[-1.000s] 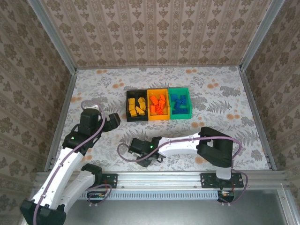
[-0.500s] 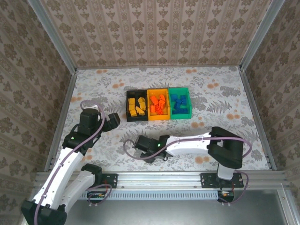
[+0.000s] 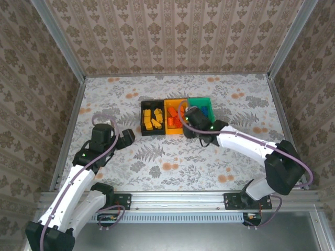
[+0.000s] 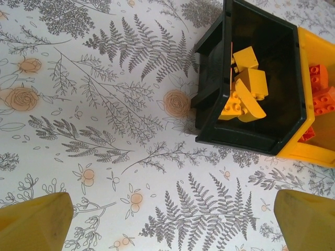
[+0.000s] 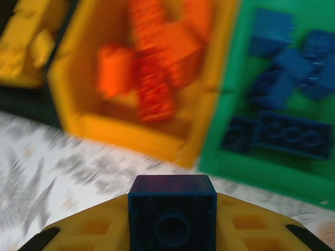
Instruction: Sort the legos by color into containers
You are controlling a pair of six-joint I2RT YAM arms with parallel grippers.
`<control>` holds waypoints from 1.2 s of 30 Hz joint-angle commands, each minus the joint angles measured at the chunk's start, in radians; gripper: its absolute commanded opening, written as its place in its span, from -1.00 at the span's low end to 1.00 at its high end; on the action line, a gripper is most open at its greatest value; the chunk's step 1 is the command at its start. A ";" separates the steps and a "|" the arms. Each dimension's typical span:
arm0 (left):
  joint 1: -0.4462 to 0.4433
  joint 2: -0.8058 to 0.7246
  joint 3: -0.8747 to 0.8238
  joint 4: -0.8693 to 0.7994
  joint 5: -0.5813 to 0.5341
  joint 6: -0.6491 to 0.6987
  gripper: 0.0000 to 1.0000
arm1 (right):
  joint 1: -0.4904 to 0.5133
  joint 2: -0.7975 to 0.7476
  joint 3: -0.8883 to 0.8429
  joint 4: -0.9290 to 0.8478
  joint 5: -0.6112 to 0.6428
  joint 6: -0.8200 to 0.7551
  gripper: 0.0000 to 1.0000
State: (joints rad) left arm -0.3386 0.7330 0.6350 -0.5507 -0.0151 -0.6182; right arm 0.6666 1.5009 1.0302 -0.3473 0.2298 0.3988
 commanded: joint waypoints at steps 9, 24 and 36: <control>0.010 -0.005 -0.014 0.019 0.023 -0.020 1.00 | -0.172 0.269 0.239 -0.052 -0.011 0.129 -0.14; 0.017 0.010 0.053 0.055 -0.068 0.041 1.00 | -0.177 0.055 0.126 0.082 -0.009 0.136 0.86; 0.035 0.243 0.018 0.540 -0.314 0.383 1.00 | -0.160 -0.239 -0.153 0.181 0.276 0.239 1.00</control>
State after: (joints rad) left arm -0.3267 0.9142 0.6308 -0.1566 -0.1917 -0.4046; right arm 0.4992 1.3079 0.9314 -0.2024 0.3790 0.5884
